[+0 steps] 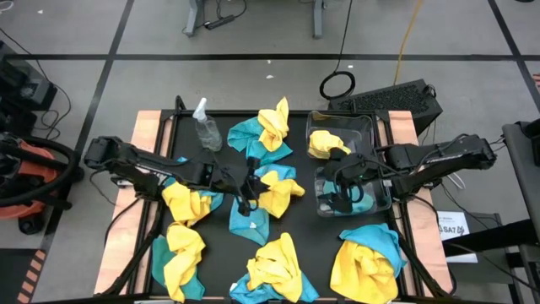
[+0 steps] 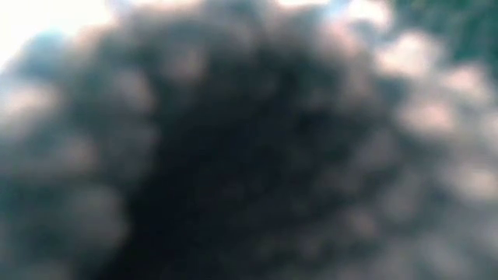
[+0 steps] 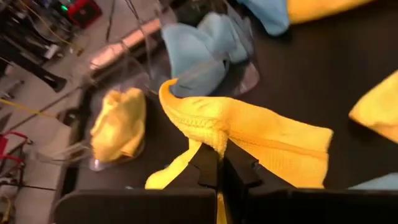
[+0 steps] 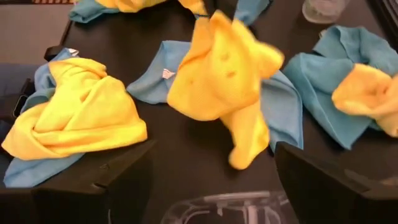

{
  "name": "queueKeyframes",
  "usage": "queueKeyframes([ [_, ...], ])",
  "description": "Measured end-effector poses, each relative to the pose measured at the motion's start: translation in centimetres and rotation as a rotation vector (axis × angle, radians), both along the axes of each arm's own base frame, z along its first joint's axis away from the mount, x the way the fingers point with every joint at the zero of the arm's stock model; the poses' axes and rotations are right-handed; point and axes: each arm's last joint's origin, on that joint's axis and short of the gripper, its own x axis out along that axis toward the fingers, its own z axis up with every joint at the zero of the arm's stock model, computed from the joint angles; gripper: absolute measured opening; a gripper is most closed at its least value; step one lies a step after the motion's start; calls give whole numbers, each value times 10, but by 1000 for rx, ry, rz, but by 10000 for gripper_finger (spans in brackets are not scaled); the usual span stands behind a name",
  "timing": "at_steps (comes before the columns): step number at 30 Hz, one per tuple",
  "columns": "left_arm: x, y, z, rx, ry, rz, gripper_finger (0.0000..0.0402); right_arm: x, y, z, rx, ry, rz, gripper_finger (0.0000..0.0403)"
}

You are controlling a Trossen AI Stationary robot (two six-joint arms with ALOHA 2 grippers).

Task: Sort microfiber towel by color & place in baskets
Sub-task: Put the yellow microfiber towel into the top transparent bin

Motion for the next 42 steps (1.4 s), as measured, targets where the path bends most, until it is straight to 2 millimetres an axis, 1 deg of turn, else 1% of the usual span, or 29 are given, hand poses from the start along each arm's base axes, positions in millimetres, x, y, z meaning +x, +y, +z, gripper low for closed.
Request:
queueKeyframes([
  [8, -17, 2, 33, 4, -128, -11, 0, 24, 3, -8, -74, -46, 37, 313],
  [11, -20, 2, 41, 4, -165, -14, 0, 32, 4, -10, -107, -72, 37, 313],
  [17, -24, -1, 54, 40, -213, -41, 0, 42, 4, -11, -163, -127, 21, 313],
  [20, -23, -1, 59, 52, -228, -47, 0, 50, 6, -9, -168, -185, 31, 313],
  [24, -22, -2, 66, 85, -246, -66, 0, 57, 7, -10, -183, -216, 44, 313],
  [28, -21, -4, 75, 108, -272, -83, 0, 66, 9, -15, -189, -230, 60, 313],
  [30, -21, -5, 79, 126, -281, -93, 0, 71, 11, -19, -175, -228, 95, 313],
  [33, -21, -5, 82, 138, -290, -100, 0, 81, 14, -24, -144, -261, 155, 313],
  [35, -21, -5, 82, 146, -292, -109, 0, 88, 15, -28, -137, -275, 166, 313],
  [38, -21, -6, 82, 136, -293, -133, 0, 95, 14, -33, -147, -284, 168, 313],
  [42, -20, -8, 83, 115, -309, -187, 0, 103, 11, -36, -154, -315, 156, 313],
])
